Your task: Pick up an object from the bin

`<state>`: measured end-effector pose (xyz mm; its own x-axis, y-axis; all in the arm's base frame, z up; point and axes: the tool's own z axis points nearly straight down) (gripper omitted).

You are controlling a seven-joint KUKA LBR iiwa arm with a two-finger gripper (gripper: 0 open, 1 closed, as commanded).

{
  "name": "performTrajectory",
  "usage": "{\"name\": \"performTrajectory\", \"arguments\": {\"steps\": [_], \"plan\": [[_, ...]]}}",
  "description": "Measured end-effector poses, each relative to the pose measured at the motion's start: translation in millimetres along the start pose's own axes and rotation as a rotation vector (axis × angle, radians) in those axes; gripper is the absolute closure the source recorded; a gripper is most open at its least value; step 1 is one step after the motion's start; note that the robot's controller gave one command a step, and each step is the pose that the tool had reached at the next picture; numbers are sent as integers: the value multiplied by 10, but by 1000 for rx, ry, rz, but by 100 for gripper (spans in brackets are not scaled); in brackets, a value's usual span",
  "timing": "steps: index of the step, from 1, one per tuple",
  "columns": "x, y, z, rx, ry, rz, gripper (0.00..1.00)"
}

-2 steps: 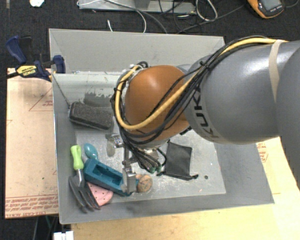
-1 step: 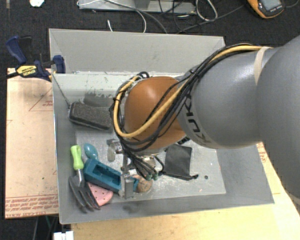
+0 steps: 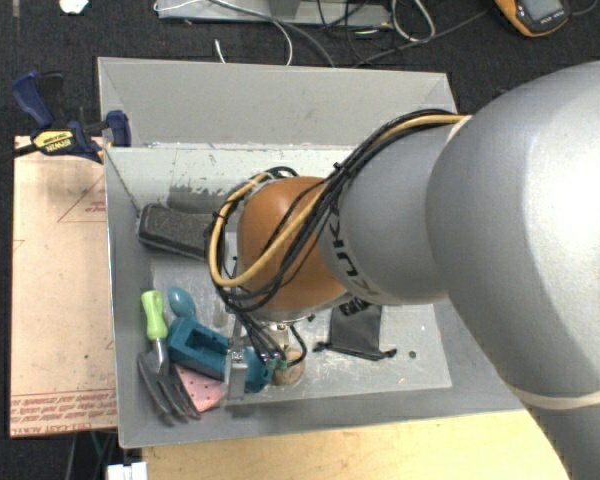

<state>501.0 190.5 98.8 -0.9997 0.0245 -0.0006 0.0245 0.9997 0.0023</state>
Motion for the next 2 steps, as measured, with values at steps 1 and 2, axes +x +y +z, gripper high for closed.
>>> {"name": "performTrajectory", "arguments": {"steps": [1, 2], "plan": [[-55, 29, 453, -7, -16, 75, 100], [9, 18, 282, 0, -1, 145, 100]]}}
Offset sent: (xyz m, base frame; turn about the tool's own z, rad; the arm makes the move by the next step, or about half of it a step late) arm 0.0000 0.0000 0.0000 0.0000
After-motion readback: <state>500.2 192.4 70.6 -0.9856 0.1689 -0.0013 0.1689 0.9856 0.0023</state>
